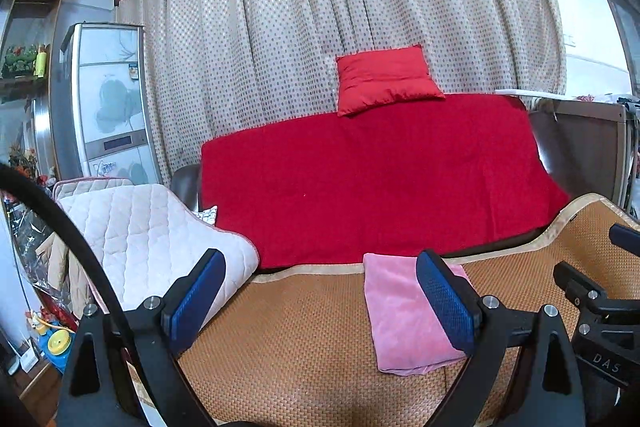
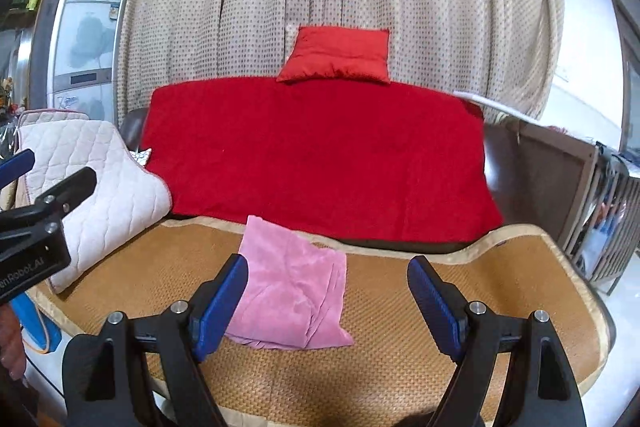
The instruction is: Fold large clothes
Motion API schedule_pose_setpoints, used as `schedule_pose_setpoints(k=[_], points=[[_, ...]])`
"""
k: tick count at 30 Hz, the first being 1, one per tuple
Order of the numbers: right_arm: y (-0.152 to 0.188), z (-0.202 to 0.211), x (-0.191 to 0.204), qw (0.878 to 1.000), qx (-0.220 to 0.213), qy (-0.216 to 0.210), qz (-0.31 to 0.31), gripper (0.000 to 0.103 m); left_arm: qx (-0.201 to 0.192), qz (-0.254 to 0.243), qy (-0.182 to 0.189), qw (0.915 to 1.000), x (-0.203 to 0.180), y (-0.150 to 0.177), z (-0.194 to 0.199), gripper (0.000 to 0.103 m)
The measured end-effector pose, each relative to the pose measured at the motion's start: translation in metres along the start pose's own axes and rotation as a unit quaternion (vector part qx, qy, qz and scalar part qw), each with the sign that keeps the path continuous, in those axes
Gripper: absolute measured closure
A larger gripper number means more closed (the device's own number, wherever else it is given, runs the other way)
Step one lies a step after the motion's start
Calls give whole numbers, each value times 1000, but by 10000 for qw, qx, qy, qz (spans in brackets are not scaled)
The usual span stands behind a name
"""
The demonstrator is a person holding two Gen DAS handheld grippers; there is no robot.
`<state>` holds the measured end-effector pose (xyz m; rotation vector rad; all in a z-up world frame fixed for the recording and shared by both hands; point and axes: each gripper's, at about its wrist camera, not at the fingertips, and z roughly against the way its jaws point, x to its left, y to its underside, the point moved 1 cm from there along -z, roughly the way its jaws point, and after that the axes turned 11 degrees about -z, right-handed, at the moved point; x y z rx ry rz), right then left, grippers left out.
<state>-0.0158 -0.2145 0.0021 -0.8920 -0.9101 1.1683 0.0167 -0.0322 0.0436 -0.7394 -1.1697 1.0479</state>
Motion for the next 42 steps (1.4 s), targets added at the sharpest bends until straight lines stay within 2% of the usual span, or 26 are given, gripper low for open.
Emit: schedule_pose_setpoints(k=[14,42], points=[[-10,21,2,9994,-314,116,5,18,-161,17,-41,9999,1,-3,14,7],[-6,29,6,9991,-384,163,74,18,-187,89,-43,9998,9,4,15,7]])
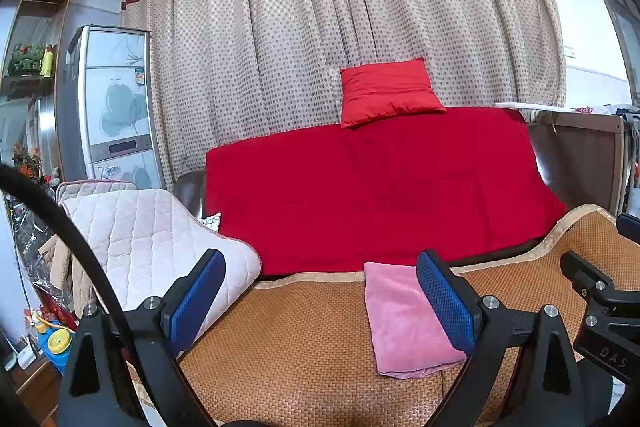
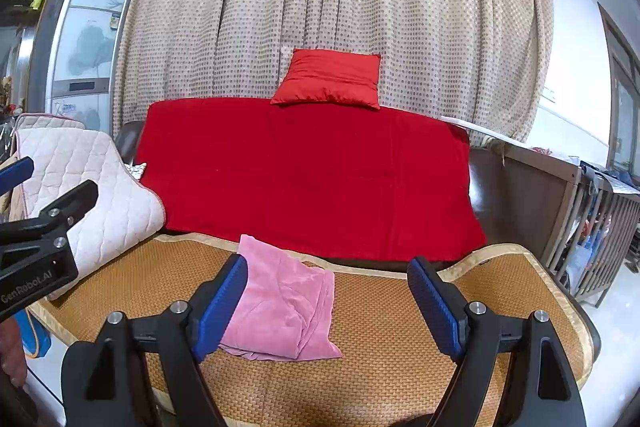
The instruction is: Fold large clothes
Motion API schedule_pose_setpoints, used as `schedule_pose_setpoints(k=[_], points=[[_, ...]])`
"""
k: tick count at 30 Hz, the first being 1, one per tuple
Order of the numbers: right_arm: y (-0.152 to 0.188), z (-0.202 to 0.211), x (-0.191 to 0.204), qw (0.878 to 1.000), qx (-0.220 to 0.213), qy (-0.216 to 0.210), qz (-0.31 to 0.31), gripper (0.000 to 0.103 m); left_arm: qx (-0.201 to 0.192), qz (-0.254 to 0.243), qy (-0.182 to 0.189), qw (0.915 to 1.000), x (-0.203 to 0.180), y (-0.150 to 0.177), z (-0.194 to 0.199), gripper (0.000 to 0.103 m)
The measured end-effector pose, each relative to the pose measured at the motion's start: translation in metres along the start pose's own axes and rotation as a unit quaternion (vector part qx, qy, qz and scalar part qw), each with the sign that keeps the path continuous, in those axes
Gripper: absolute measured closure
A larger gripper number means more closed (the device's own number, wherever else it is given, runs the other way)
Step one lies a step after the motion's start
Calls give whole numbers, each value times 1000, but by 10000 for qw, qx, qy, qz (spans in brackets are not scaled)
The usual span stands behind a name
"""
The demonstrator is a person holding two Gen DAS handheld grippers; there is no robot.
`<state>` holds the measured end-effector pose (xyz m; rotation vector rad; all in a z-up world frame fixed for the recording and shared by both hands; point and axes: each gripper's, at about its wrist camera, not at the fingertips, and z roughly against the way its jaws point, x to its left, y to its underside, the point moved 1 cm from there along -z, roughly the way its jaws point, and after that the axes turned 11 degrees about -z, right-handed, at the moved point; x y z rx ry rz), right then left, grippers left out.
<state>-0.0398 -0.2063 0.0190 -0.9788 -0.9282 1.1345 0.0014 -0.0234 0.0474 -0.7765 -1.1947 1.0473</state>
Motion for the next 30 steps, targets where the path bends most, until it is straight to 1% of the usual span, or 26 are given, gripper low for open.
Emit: schedule_pose_setpoints(k=[30], points=[[-3,3,-10,9998,-89,174,11,18,-49,-33,99,9999,-5,-1,4,7]])
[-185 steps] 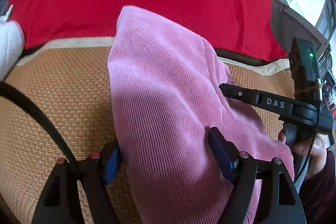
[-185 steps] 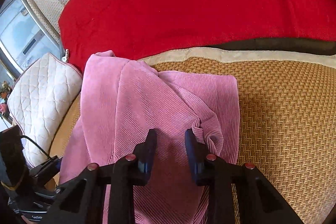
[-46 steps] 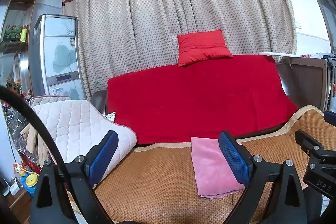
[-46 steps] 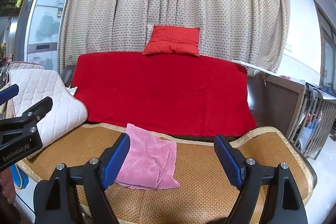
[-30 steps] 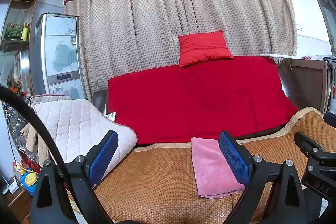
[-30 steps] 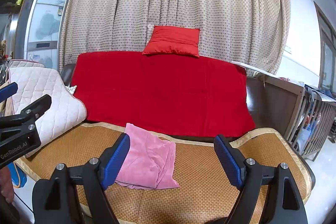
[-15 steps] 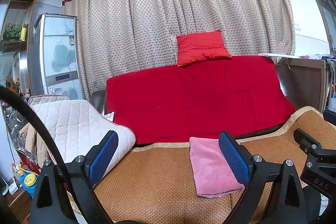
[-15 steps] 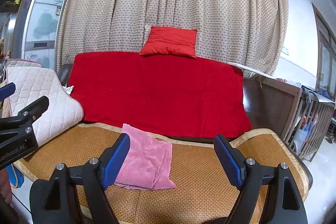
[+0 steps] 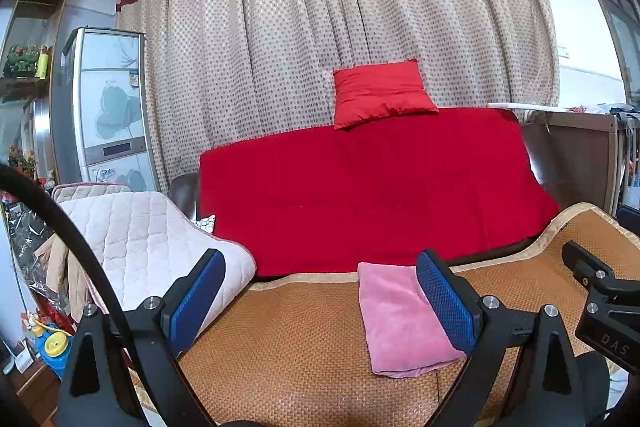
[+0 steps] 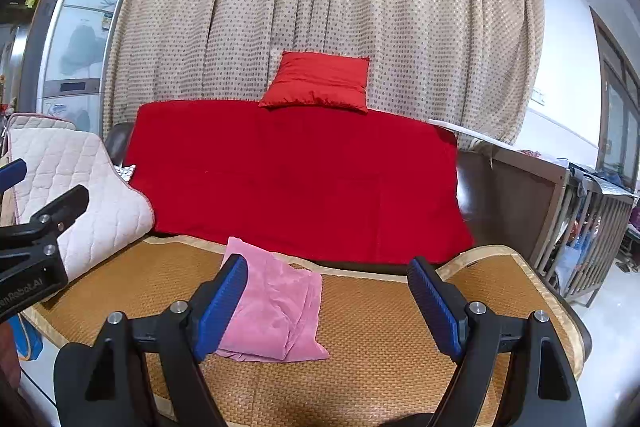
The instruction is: Fold large clothes
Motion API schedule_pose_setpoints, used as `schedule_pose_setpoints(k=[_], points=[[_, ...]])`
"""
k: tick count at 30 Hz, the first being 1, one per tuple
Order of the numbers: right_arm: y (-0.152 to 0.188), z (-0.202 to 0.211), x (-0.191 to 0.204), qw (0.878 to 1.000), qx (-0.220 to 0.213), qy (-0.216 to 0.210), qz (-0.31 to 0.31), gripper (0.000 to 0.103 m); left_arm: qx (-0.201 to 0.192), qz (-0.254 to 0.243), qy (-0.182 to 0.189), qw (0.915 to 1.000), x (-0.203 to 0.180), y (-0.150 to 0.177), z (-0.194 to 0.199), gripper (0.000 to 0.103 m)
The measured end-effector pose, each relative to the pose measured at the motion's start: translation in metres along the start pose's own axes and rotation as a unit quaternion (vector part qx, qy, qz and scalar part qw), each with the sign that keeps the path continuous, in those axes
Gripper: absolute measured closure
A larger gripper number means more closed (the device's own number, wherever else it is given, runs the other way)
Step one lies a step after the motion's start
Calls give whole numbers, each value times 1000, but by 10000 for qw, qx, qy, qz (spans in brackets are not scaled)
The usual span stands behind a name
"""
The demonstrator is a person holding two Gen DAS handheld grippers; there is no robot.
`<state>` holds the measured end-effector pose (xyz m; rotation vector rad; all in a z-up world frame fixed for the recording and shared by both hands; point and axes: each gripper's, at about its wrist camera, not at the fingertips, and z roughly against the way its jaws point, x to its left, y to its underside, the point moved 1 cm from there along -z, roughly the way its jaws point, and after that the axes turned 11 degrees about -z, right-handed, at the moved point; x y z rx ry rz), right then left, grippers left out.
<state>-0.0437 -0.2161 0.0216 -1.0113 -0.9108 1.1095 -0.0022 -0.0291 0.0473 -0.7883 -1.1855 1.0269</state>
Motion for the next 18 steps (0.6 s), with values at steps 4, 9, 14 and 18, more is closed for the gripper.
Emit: schedule_pose_setpoints(k=[4,9,14,18], points=[[0,0,-1,10000,14,21,-2,18,-14,7,24,10000,0,-1,0,7],[3,-3,-1,9999,81,63,25,18,-13,15,47,10000,0,0,0,7],[6,-9,-1,9997,175,126,62,18,-11,5,102,9999,0,1,0,7],[10,-15,1,9993,274,210,103,18,10,-7,188,9998,0,5,-5,7]])
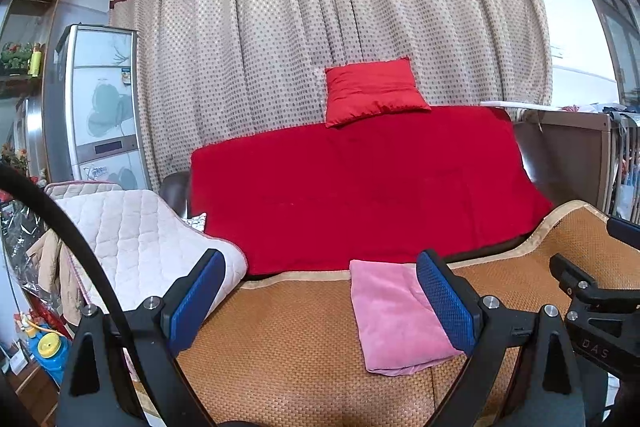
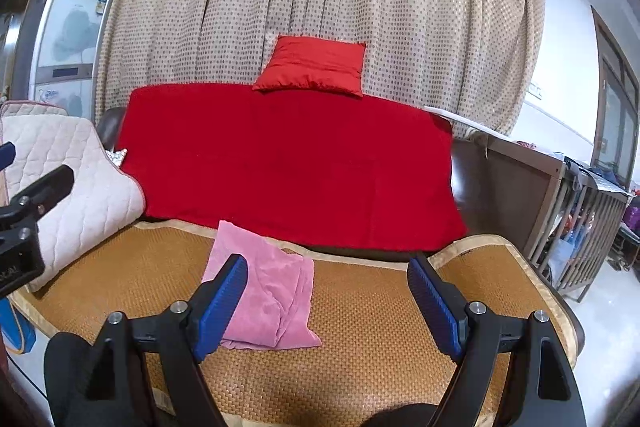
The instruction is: Fold large clothes
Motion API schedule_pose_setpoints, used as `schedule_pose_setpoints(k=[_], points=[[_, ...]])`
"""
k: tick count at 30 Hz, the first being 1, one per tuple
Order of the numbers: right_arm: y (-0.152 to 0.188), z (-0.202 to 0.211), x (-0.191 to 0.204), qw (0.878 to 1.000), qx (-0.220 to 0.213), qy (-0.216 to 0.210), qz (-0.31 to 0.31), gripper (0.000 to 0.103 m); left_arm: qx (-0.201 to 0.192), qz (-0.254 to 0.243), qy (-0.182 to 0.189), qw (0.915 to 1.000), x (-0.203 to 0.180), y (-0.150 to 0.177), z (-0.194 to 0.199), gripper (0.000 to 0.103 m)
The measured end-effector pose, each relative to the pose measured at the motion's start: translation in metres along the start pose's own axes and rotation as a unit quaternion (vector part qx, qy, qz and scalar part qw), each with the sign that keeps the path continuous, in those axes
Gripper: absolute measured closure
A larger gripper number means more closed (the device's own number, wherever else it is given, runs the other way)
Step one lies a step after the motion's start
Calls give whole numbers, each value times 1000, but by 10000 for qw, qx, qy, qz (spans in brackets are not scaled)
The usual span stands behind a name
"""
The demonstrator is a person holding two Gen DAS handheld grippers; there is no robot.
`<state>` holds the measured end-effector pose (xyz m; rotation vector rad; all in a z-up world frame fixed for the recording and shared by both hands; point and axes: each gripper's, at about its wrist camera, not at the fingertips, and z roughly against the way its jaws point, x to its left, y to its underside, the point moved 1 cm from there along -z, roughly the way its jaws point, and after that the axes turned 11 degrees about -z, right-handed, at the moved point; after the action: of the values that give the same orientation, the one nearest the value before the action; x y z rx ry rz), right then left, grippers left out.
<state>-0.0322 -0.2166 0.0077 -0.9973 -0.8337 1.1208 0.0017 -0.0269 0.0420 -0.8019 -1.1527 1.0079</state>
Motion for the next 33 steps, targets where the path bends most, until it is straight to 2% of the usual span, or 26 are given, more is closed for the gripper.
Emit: schedule_pose_setpoints(k=[14,24,33], points=[[43,-64,5,9941,1075,144,73,18,505,-171,354,9979,-13,36,-44,7],[59,-105,5,9896,1421,223,82,18,1002,-110,290,9945,-15,59,-94,7],[66,-141,10,9855,1672,246,175,18,1067,14,335,9937,-15,62,-127,7]])
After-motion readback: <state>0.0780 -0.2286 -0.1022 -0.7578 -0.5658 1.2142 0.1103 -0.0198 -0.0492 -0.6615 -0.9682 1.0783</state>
